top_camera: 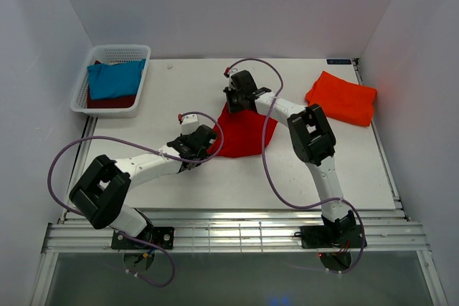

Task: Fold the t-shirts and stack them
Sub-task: Flatten the tshirt out

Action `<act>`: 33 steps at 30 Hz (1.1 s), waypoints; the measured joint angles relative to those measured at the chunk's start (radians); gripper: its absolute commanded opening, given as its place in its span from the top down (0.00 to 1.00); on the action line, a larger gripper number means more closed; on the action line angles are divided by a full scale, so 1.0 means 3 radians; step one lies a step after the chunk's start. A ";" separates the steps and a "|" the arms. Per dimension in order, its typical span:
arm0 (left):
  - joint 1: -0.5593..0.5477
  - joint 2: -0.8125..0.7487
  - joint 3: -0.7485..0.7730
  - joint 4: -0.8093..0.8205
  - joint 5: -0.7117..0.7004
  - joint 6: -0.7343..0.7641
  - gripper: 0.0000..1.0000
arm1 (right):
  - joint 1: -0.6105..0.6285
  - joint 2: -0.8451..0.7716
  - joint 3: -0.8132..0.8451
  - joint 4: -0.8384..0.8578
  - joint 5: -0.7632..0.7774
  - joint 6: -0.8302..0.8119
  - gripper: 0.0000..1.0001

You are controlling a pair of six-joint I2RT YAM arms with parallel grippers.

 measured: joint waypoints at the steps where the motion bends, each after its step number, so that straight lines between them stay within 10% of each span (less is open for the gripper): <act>1: 0.0000 0.0000 0.0000 0.0000 -0.0009 -0.0001 0.70 | 0.0000 0.0000 0.0001 0.0000 -0.0001 0.0000 0.92; 11: 0.0230 0.0125 0.0523 -0.0114 -0.0259 0.0182 0.90 | -0.0029 -0.0226 0.0127 -0.0374 0.0267 -0.0150 0.92; 24: 0.0655 0.0807 0.2246 0.0446 -0.0186 0.0942 0.96 | -0.0795 -0.1809 0.0665 -0.0671 0.0389 -0.0323 0.92; 33: 0.0621 0.1085 0.1545 0.0469 0.0191 0.0697 0.96 | -0.0622 -0.2730 -0.0899 -0.0589 0.0456 -0.0238 0.92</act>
